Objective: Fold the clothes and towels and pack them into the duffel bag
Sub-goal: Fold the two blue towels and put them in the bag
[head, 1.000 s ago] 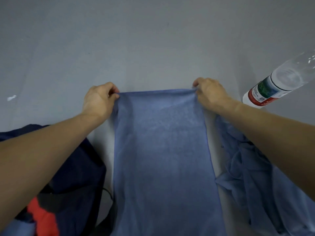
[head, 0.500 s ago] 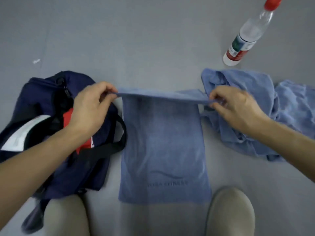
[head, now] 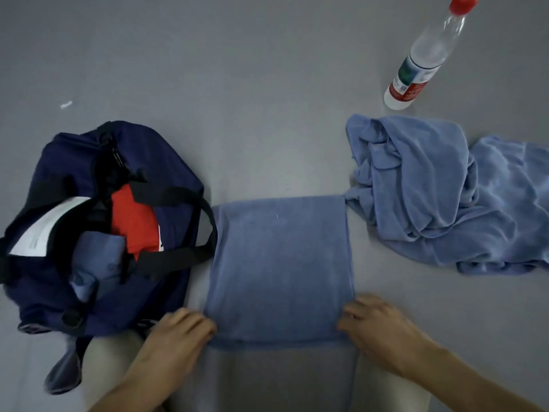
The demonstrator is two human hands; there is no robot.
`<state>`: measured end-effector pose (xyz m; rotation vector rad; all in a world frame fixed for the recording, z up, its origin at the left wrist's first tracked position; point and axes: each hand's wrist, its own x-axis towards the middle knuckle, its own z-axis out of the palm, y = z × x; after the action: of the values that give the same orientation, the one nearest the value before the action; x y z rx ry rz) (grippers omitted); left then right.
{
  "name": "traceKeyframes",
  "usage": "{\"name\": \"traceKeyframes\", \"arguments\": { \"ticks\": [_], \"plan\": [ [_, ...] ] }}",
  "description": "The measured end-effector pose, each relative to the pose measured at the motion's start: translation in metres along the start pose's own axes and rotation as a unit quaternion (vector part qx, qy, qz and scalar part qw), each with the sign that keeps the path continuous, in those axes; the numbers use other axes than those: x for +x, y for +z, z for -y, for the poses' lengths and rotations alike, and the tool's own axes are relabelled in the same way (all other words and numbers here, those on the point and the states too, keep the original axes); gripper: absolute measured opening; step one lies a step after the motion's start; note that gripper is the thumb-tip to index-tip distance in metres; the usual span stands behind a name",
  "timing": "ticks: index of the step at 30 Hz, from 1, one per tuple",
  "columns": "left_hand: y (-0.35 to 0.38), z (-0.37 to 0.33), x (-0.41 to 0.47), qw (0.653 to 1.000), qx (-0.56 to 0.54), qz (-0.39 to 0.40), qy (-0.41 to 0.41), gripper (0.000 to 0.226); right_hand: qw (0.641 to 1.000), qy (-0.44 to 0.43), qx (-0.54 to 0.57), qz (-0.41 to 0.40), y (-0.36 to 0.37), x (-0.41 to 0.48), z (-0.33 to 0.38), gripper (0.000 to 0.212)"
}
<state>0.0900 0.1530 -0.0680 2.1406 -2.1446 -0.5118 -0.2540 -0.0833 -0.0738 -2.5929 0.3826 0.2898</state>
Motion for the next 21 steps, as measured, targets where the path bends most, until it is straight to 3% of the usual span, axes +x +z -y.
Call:
{"name": "traceKeyframes", "arguments": {
  "ticks": [2,5,9,12,16,21],
  "plan": [
    [0.003,-0.004,0.004,1.000,0.006,0.025,0.008,0.010,0.999,-0.019,-0.020,0.044,0.006,0.006,0.001,0.013],
    [-0.002,-0.014,0.028,0.999,0.004,0.035,0.007,0.015,0.998,0.006,-0.023,0.064,0.001,0.028,0.000,0.032],
    [-0.007,-0.027,0.099,0.997,-0.048,-0.048,-0.044,0.028,0.994,0.032,-0.001,-0.103,-0.009,0.073,-0.004,0.041],
    [-0.002,-0.026,0.164,0.991,-0.061,-0.093,-0.076,0.042,0.990,0.087,-0.042,-0.104,-0.015,0.114,-0.026,0.061],
    [0.009,-0.015,0.215,0.984,-0.025,0.008,-0.178,0.062,0.986,0.136,-0.092,-0.032,-0.027,0.134,-0.071,0.077],
    [0.016,0.004,0.227,0.984,0.022,0.042,-0.170,0.073,0.979,0.176,-0.097,-0.043,-0.025,0.126,-0.092,0.082]
  ]
}}
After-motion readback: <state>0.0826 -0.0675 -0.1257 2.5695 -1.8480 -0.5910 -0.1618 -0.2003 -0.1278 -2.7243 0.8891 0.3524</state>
